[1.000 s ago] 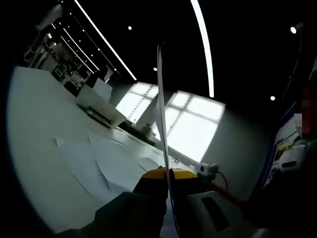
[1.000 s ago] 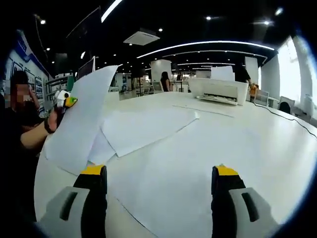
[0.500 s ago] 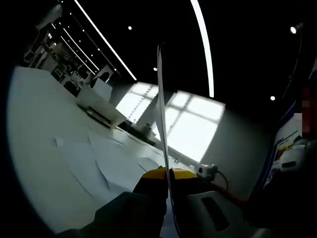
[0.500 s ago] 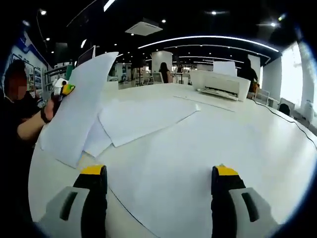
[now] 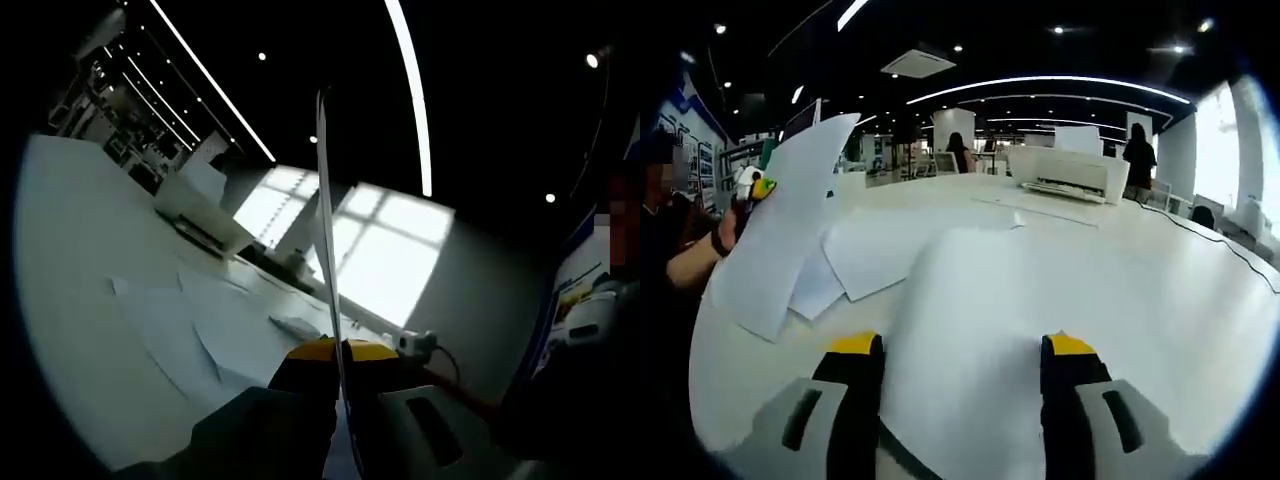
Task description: Organize the stack of printing papers by aligning and flattening the scattered papers on the table
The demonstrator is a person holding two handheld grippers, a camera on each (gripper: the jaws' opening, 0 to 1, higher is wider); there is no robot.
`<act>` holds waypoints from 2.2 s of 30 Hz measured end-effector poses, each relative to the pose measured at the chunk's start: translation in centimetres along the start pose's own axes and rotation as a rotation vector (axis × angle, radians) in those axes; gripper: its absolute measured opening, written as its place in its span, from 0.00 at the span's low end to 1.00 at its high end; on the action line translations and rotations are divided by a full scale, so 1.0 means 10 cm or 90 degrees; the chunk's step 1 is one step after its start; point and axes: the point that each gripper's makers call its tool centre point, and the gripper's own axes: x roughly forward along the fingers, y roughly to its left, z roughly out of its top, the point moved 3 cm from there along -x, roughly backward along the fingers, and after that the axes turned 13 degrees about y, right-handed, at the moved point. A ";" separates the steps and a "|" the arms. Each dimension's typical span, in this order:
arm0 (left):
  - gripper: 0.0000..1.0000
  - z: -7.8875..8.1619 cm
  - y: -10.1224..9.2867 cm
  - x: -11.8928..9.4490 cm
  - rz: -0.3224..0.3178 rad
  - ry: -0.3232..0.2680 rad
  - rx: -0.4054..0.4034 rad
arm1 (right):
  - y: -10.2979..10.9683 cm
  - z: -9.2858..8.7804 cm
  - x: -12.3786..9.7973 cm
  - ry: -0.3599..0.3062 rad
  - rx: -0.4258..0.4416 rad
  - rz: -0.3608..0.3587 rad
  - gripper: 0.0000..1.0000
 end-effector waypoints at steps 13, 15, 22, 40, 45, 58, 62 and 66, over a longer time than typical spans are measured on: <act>0.06 0.00 0.00 0.00 -0.001 0.000 -0.001 | -0.28 0.00 -0.03 0.001 0.028 -0.016 0.27; 0.06 0.00 -0.01 0.01 -0.001 0.000 -0.002 | -0.32 0.00 -0.03 -0.003 0.038 -0.004 0.24; 0.06 0.00 0.00 0.00 -0.002 0.000 -0.002 | -0.40 0.03 -0.06 -0.008 0.140 0.071 0.21; 0.06 0.01 0.02 -0.01 -0.002 0.000 -0.002 | -0.31 0.00 -0.12 -0.019 0.124 0.118 0.21; 0.06 0.01 0.01 -0.01 -0.002 0.000 -0.002 | -0.25 0.00 -0.13 -0.020 0.087 0.119 0.24; 0.06 0.00 0.00 -0.01 -0.001 0.001 -0.001 | -0.26 -0.06 -0.13 -0.013 -0.064 0.114 0.29; 0.06 0.00 0.00 -0.01 -0.001 0.001 0.000 | -0.20 -0.07 -0.16 -0.016 -0.084 0.127 0.24; 0.06 0.00 -0.01 0.00 -0.002 0.000 -0.001 | -0.14 -0.04 -0.16 -0.012 -0.096 0.104 0.19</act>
